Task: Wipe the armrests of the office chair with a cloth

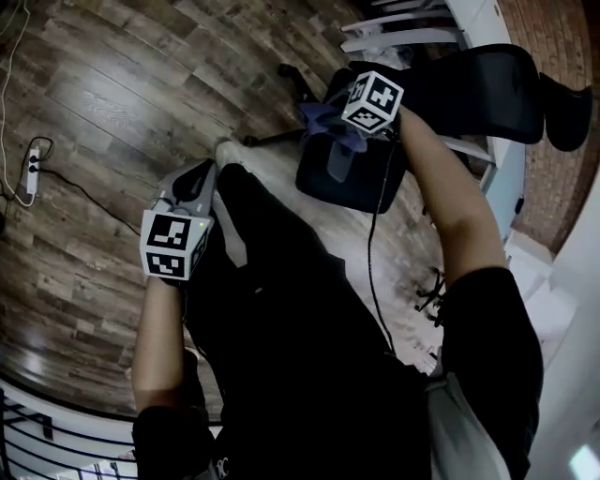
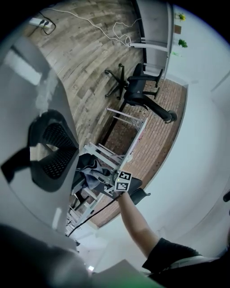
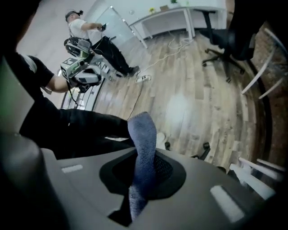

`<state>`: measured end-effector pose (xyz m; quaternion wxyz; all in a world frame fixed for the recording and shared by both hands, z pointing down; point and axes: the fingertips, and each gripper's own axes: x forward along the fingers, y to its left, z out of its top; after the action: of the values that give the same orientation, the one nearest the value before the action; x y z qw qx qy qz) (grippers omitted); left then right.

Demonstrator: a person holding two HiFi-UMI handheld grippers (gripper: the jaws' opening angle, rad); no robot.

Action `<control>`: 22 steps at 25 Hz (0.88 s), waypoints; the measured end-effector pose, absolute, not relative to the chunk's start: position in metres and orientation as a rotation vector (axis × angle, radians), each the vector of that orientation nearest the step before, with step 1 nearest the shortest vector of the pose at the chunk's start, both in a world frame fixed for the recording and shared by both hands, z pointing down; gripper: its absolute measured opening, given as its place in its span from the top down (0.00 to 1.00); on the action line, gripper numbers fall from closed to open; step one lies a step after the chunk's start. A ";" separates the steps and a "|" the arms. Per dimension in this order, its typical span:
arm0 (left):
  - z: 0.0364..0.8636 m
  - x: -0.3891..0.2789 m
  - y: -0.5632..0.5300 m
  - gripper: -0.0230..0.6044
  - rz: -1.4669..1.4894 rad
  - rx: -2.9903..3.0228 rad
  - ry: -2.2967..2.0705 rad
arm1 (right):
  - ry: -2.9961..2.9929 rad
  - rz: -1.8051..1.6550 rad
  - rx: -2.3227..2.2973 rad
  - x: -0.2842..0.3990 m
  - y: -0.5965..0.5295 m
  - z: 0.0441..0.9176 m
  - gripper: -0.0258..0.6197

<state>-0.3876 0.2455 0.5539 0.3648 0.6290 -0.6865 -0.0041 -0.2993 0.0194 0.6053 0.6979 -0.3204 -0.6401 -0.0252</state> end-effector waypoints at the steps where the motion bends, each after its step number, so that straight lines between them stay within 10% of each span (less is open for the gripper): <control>1: 0.555 -0.389 0.246 0.95 -0.006 1.605 -1.774 | -1.355 -0.035 -0.760 -0.297 0.021 0.612 0.91; 22: 0.621 -0.334 0.220 0.95 -0.088 1.328 -1.765 | -0.272 -0.131 -1.196 -0.190 0.001 0.695 0.91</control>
<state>-0.3335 0.2197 0.6214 0.4489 0.5369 -0.7134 -0.0357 -0.1900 0.0007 0.6952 0.8156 -0.5609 -0.1277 -0.0617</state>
